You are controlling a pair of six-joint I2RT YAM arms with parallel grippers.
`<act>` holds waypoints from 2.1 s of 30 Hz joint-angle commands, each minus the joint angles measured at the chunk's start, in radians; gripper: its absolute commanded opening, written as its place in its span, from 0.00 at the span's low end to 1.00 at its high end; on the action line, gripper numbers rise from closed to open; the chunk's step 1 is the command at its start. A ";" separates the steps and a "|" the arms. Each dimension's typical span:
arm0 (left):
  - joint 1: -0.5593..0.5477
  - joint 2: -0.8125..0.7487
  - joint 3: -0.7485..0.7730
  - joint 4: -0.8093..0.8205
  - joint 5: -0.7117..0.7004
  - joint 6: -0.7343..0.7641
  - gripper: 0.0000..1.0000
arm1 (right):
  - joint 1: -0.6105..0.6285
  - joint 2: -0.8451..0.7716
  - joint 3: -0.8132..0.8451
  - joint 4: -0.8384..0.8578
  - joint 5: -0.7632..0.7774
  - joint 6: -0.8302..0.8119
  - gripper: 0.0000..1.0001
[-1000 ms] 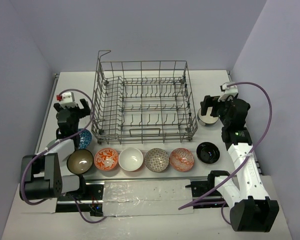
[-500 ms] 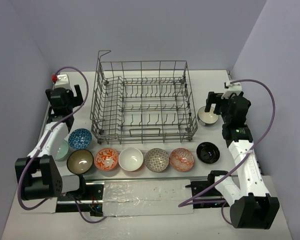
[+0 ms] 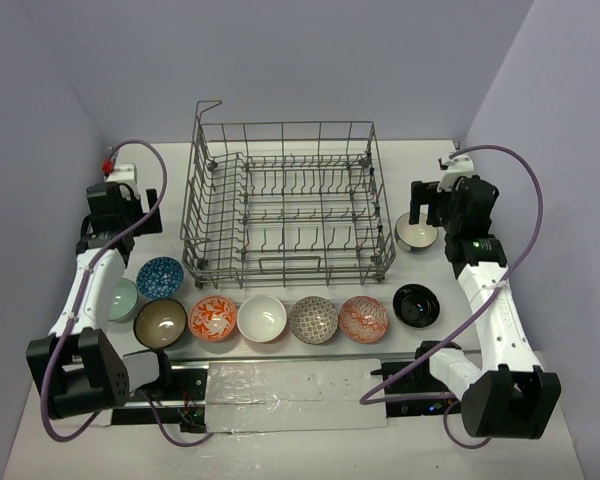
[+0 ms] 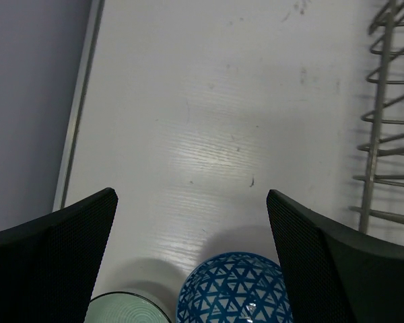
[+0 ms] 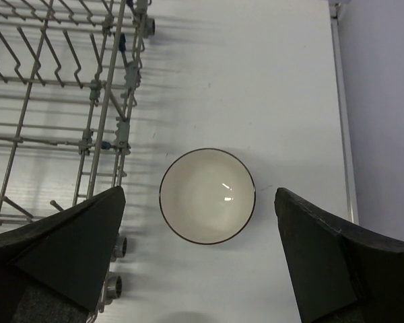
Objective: Load the bowls into the dish rack
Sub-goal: Move the dish rack to the center of the board, then pick up the bowl from the corner of the board.
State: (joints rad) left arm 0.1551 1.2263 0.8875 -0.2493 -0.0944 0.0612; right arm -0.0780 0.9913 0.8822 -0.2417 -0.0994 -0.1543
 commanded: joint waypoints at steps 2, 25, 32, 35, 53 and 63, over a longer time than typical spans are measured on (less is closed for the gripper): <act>0.018 -0.062 0.001 -0.064 0.182 0.049 0.99 | -0.019 0.021 0.047 -0.048 -0.040 -0.007 1.00; 0.112 -0.129 -0.070 -0.226 0.269 0.230 0.99 | -0.062 0.023 0.040 -0.065 -0.137 -0.008 1.00; 0.147 -0.105 -0.091 -0.259 0.338 0.304 0.99 | -0.075 0.014 0.032 -0.065 -0.161 -0.011 1.00; 0.159 -0.087 -0.114 -0.248 0.344 0.322 0.99 | -0.085 0.013 0.032 -0.065 -0.174 -0.013 1.00; 0.201 0.036 -0.163 -0.171 0.386 0.408 0.87 | -0.103 0.027 0.031 -0.073 -0.211 -0.022 1.00; 0.201 0.067 -0.156 -0.157 0.420 0.410 0.73 | -0.103 0.043 0.034 -0.071 -0.197 -0.018 0.99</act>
State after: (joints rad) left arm 0.3504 1.2896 0.7235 -0.4381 0.2768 0.4522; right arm -0.1734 1.0267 0.8818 -0.3222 -0.2996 -0.1661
